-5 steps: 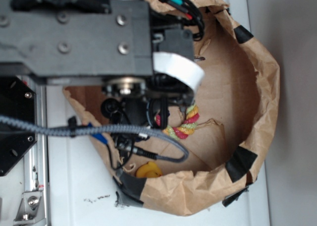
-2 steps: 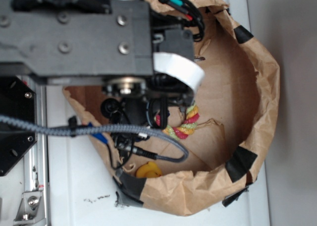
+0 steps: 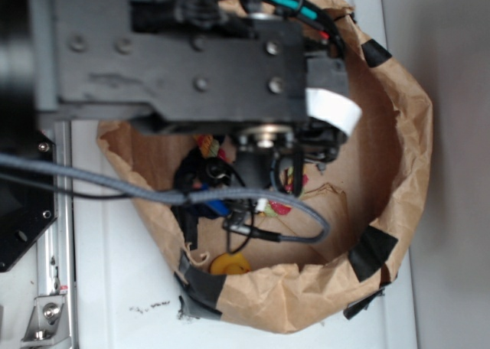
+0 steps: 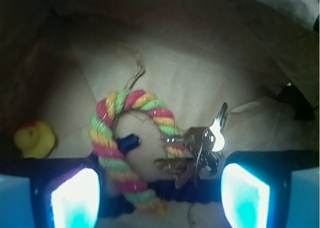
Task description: Grab the silver keys.
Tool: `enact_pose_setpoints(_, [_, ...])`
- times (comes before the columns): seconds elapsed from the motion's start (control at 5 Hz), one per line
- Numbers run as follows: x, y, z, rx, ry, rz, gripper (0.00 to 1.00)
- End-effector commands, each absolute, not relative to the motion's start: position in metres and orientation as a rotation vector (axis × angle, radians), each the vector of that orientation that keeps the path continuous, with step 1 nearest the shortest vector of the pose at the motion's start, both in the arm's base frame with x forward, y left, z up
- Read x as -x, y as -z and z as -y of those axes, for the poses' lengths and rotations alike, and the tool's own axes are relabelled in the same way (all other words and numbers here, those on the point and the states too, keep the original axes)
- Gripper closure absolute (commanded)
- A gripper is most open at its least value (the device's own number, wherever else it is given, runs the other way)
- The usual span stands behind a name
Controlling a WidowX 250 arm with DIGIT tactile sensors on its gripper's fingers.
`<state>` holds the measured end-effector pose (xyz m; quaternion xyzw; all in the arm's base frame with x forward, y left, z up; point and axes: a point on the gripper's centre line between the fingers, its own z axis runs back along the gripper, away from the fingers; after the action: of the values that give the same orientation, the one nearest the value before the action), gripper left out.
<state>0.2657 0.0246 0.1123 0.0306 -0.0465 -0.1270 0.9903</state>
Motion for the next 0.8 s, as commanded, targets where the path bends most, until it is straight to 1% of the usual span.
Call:
enact_pose_setpoints(0.0, [-0.270, -0.094, -0.043, -0.138, 0.155, 0.136, 0.00])
enact_pose_setpoints(0.2, [-0.270, -0.080, -0.055, -0.172, 0.150, 0.119, 0.00])
enact_pose_setpoints(0.4, [-0.271, -0.076, -0.064, -0.175, 0.146, 0.116, 0.00])
enact_pose_setpoints(0.6, [-0.267, -0.077, -0.069, -0.178, 0.150, 0.131, 0.00])
